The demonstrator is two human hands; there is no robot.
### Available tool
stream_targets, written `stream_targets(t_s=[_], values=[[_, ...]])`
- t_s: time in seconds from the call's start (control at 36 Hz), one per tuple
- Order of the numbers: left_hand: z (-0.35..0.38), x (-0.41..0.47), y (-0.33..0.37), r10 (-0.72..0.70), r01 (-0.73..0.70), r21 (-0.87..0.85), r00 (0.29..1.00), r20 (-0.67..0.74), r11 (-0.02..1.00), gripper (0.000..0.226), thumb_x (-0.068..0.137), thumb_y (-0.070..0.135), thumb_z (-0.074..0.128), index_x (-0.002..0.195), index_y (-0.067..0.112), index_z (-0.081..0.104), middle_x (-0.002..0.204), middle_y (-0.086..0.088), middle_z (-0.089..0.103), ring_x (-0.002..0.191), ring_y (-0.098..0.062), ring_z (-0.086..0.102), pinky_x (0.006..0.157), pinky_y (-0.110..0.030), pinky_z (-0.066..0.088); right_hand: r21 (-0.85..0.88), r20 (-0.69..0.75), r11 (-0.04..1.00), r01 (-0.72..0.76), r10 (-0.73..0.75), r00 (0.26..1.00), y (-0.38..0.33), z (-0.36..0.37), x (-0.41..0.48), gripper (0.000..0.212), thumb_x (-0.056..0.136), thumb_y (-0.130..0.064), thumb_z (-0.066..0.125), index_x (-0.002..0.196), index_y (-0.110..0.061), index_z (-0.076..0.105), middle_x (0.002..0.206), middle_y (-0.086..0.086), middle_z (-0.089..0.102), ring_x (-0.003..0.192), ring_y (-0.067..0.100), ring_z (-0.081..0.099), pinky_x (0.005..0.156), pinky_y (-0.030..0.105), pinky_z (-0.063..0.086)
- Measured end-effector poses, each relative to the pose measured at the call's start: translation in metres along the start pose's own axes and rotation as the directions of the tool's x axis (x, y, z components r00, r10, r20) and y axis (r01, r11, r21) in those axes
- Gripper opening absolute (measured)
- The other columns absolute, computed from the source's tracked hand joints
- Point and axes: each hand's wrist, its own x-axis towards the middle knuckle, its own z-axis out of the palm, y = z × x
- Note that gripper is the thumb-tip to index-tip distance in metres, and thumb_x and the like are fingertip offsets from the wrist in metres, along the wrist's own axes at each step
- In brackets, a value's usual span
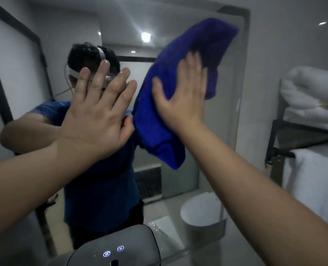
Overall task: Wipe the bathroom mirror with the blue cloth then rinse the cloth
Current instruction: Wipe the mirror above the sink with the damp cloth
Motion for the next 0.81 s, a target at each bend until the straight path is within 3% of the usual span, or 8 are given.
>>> stream_targets(t_s=[0.08,0.19,0.33,0.44,0.58,0.64,0.72,0.81], values=[[0.000,0.000,0.001,0.000,0.000,-0.003,1.000,-0.016,1.000,0.069,0.104,0.042,0.041,0.165,0.011,0.039,0.176,-0.014,0.030,0.164,-0.045,0.018,0.132,-0.065,0.011,-0.043,0.051,0.996,0.083,-0.081,0.995,0.009,0.003,-0.067,0.072,0.094,-0.052,0.062,0.146,-0.002,0.058,0.161,0.019,0.050,0.154,0.040,0.042,0.131,0.060,0.023],[-0.001,0.000,0.001,0.000,0.000,-0.015,1.000,-0.010,1.000,0.069,0.103,0.041,0.041,0.165,0.011,0.039,0.176,-0.014,0.029,0.164,-0.045,0.018,0.131,-0.066,0.011,-0.069,0.145,0.963,-0.260,0.268,0.953,0.051,-0.001,-0.177,0.071,0.094,-0.054,0.057,0.148,-0.010,0.047,0.150,0.021,0.057,0.135,0.042,0.058,0.118,0.056,0.043],[0.000,0.000,0.001,-0.003,0.003,-0.001,1.000,-0.002,1.000,0.072,0.100,0.041,0.045,0.165,0.011,0.040,0.176,-0.014,0.029,0.163,-0.047,0.018,0.130,-0.068,0.013,0.000,0.063,0.568,-0.823,0.821,0.567,0.087,-0.018,-0.273,0.087,0.097,-0.058,0.047,0.164,-0.007,0.025,0.161,0.021,0.044,0.145,0.040,0.048,0.125,0.046,0.035],[-0.003,-0.001,0.000,-0.003,0.003,-0.005,1.000,0.025,1.000,0.073,0.101,0.042,0.045,0.167,0.012,0.036,0.177,-0.014,0.025,0.165,-0.045,0.014,0.130,-0.068,0.012,0.051,0.015,0.477,-0.878,0.878,0.478,0.094,-0.012,-0.275,0.088,0.098,-0.060,0.044,0.159,0.003,0.034,0.155,0.027,0.049,0.138,0.043,0.052,0.121,0.045,0.041],[-0.003,0.000,-0.001,0.002,-0.002,-0.016,1.000,0.026,1.000,0.072,0.101,0.042,0.047,0.166,0.012,0.037,0.177,-0.014,0.026,0.164,-0.046,0.015,0.130,-0.068,0.013,0.171,-0.152,0.232,-0.958,0.966,0.207,0.140,0.022,-0.185,0.089,0.088,-0.079,0.041,0.117,-0.001,0.069,0.119,0.021,0.073,0.108,0.043,0.072,0.094,0.060,0.059],[-0.004,-0.001,-0.001,0.008,-0.007,-0.016,0.999,0.039,1.000,0.072,0.102,0.043,0.045,0.167,0.013,0.035,0.178,-0.014,0.024,0.165,-0.045,0.013,0.131,-0.066,0.010,0.145,-0.220,0.341,-0.929,0.926,0.306,0.112,0.021,-0.120,0.093,0.085,-0.081,0.031,0.121,-0.004,0.069,0.127,0.021,0.071,0.117,0.043,0.068,0.100,0.060,0.055],[-0.004,-0.001,-0.001,0.008,-0.007,-0.019,0.999,0.037,1.000,0.071,0.104,0.042,0.044,0.168,0.013,0.034,0.178,-0.013,0.024,0.165,-0.044,0.013,0.132,-0.065,0.010,0.021,-0.143,0.678,-0.735,0.729,0.669,0.039,0.011,-0.034,0.108,0.086,-0.076,0.018,0.159,0.000,0.042,0.167,0.024,0.039,0.158,0.037,0.034,0.129,0.053,0.023],[-0.002,-0.001,-0.001,0.010,-0.008,-0.043,0.999,0.030,0.999,0.071,0.105,0.042,0.044,0.168,0.012,0.033,0.178,-0.013,0.023,0.165,-0.044,0.013,0.132,-0.065,0.010,-0.029,-0.033,0.897,-0.441,0.440,0.897,-0.015,0.016,-0.009,0.093,0.098,-0.064,0.033,0.166,-0.001,0.029,0.176,0.020,0.023,0.166,0.033,0.015,0.135,0.052,0.004]])
